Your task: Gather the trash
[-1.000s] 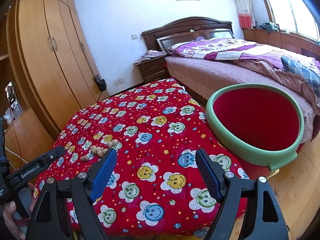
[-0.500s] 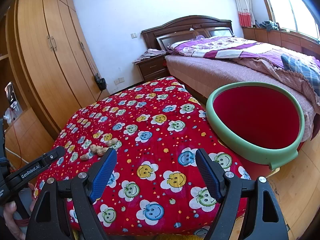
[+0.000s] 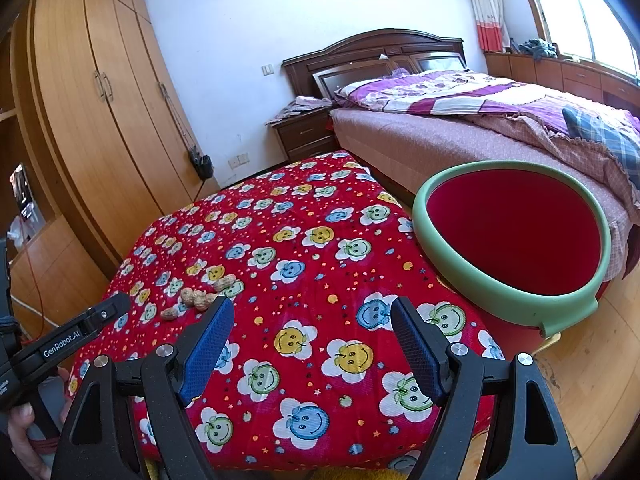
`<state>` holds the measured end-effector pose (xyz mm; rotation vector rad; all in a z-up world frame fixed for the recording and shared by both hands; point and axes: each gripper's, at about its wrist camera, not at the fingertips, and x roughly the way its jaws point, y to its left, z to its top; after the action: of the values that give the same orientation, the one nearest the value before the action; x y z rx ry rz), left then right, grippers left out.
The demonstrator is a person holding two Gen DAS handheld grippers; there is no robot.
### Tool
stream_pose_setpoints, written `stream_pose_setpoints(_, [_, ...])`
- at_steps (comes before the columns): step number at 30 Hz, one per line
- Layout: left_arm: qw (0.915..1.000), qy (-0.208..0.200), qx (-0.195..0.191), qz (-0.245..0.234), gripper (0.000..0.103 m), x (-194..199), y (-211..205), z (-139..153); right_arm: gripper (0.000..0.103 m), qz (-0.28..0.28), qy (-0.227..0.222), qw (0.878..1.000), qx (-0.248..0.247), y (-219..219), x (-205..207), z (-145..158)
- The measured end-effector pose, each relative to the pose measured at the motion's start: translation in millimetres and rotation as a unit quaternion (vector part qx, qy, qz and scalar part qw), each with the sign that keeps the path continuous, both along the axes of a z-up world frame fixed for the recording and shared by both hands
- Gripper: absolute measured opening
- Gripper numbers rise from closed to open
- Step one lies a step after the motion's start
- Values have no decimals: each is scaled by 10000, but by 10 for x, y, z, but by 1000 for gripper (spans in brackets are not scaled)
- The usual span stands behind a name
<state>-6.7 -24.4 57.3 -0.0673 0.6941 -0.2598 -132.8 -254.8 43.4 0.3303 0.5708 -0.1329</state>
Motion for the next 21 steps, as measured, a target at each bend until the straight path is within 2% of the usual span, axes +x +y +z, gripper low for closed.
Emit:
stream_pose_setpoints(14, [10000,14,-6,2,80,10,7,0,81,1,5,10000,3,-3,2,6])
stream_pose_setpoints(21, [9998,176,8,64,80,11,34,-108,82,24,68,10000,16,31,41,-63])
